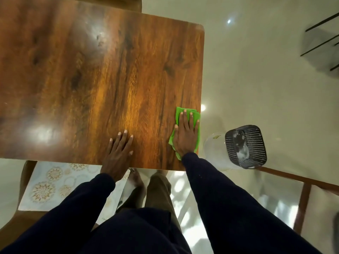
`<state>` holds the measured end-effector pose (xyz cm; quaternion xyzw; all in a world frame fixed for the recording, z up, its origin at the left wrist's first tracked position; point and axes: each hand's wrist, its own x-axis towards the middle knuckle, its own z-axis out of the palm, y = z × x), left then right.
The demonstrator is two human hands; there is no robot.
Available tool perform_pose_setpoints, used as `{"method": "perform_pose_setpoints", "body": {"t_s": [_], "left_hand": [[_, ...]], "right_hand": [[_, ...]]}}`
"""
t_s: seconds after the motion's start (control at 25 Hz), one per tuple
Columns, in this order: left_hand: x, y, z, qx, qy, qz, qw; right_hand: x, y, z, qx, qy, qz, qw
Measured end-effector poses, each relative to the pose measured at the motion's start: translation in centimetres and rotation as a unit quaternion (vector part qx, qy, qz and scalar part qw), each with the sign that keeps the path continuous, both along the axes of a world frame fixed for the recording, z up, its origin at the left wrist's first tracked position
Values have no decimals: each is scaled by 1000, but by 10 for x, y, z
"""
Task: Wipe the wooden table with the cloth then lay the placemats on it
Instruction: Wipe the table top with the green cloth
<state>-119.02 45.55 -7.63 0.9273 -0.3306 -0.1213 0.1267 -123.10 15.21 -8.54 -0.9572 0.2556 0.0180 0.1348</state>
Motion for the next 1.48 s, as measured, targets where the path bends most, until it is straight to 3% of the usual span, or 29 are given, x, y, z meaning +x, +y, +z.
{"method": "perform_pose_setpoints", "body": {"t_s": [0.12,0.28,0.4,0.52,0.6,0.8,1.0,1.12,1.32,1.48], "left_hand": [[0,-4,1,-12,6,5,1000],[3,-11,12,-28,6,26,999],[3,-11,16,-30,11,31,999],[-6,-8,14,-23,22,40,999],[-15,-6,12,-18,25,53,998],[-33,-11,14,-17,21,76,997],[-40,-19,22,-30,3,108,994],[-47,-17,29,-40,-16,129,991],[-63,-6,39,-25,-23,168,985],[-73,-1,44,-25,-7,173,985]], "right_hand": [[-5,28,-1,10,2,111,994],[-79,21,0,29,1,279,960],[-90,-19,3,50,-13,206,977],[-44,-38,3,51,-21,107,993],[-3,-33,1,26,-15,92,995],[31,24,-4,34,-10,177,984],[-50,13,-6,28,-26,394,918],[-73,-18,-2,48,-59,337,938],[-20,-14,-2,59,-59,228,970],[-20,3,-4,81,-48,272,958]]}}
